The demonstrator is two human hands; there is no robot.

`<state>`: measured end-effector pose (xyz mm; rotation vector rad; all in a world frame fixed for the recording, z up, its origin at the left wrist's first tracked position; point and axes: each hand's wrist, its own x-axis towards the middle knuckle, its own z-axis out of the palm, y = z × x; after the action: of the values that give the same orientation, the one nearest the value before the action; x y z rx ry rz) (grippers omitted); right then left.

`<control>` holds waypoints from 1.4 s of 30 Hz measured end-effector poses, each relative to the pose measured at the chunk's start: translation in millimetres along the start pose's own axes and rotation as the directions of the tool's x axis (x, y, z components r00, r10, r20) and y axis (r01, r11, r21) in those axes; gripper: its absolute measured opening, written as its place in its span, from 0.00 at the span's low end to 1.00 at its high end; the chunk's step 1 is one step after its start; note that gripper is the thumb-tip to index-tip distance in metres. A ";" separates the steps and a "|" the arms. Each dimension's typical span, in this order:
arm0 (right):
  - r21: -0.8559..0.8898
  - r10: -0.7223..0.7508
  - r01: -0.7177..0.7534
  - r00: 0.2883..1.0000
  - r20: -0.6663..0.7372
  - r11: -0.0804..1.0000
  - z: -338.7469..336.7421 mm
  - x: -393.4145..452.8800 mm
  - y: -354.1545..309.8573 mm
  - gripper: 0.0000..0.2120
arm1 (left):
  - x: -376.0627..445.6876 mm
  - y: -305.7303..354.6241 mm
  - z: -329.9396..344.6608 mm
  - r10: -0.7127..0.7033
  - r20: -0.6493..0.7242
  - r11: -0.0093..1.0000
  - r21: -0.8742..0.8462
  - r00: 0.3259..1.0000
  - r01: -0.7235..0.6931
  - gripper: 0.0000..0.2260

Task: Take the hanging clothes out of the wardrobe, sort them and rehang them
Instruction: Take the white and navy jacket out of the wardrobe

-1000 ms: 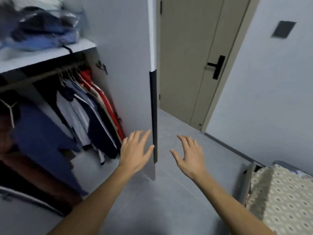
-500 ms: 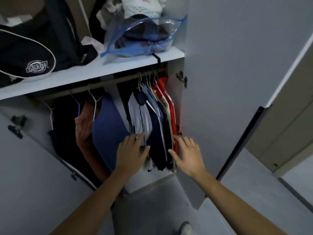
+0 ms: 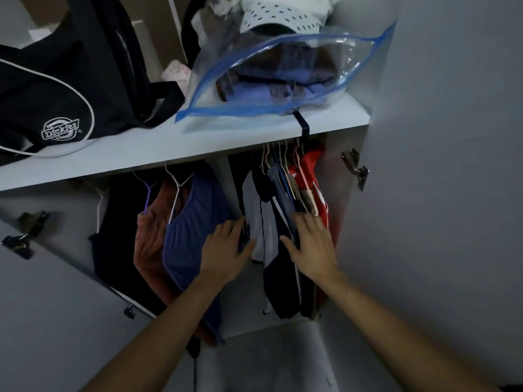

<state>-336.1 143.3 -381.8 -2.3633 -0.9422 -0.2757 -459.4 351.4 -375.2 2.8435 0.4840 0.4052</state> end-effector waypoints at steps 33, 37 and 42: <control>-0.316 0.214 -0.219 0.975 -0.051 0.923 56.8 120.1 50.5 0.32 | 231.7 -70.8 75.6 0.219 0.009 0.974 -0.064 0.976 -0.218 0.45; -0.316 0.210 -0.218 0.976 -0.060 0.923 56.7 124.7 55.9 0.30 | 231.4 -85.8 79.7 0.192 0.004 0.976 -0.106 0.981 -0.191 0.42; -0.284 0.219 -0.226 0.974 -0.056 0.932 54.1 129.0 60.2 0.29 | 230.0 -108.7 73.7 0.136 -0.008 0.987 -0.083 0.991 -0.137 0.33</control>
<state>-201.9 212.2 -402.3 -2.7001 -0.6482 -0.3720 -259.6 519.3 -420.1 2.8037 0.2665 0.4427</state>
